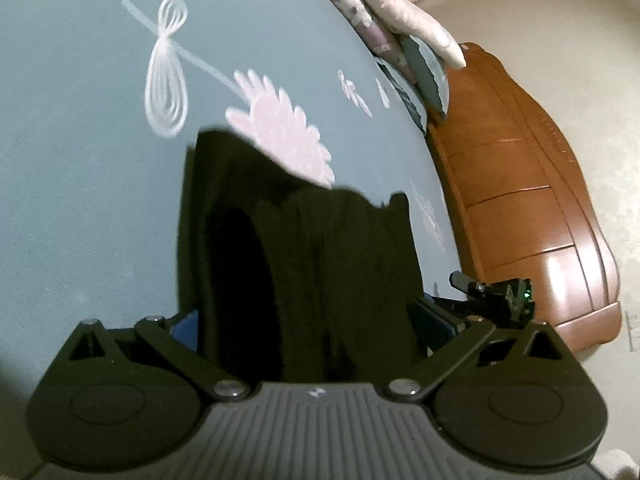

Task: Fold clothes

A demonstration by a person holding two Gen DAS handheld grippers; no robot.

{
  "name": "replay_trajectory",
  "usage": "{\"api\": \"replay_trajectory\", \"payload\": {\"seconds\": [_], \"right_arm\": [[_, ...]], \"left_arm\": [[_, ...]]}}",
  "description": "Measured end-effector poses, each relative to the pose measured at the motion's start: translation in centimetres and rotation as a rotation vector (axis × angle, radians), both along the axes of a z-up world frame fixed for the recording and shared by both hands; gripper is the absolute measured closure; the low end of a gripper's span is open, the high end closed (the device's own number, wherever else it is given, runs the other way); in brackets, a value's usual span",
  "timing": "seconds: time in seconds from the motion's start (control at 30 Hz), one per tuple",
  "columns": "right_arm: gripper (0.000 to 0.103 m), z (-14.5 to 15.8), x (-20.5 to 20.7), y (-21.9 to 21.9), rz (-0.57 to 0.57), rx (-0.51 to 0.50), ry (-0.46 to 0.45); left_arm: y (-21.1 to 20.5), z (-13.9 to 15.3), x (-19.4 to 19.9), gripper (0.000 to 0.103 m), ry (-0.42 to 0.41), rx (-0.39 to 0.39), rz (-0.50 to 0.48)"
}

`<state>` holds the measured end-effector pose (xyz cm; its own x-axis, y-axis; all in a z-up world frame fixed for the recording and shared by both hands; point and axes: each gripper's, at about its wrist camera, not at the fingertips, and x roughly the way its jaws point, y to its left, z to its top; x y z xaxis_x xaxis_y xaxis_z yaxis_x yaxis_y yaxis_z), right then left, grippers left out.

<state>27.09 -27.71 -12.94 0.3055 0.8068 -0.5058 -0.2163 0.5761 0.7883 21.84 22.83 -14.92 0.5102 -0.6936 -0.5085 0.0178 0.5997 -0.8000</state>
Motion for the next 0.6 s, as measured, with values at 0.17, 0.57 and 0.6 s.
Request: {"api": "replay_trajectory", "payload": {"seconds": [0.17, 0.57, 0.6], "right_arm": [[0.000, -0.2, -3.1, -1.1, 0.060, 0.045, 0.027], [0.000, -0.2, 0.8, 2.2, 0.086, 0.040, 0.020], [0.000, -0.2, 0.6, 2.1, 0.091, 0.040, 0.019]], "left_arm": [[-0.2, -0.2, 0.4, 0.002, -0.011, -0.016, 0.001], [-0.7, -0.6, 0.8, 0.002, -0.037, -0.048, 0.000], [-0.7, -0.6, 0.4, 0.002, -0.036, -0.054, -0.007]]}}
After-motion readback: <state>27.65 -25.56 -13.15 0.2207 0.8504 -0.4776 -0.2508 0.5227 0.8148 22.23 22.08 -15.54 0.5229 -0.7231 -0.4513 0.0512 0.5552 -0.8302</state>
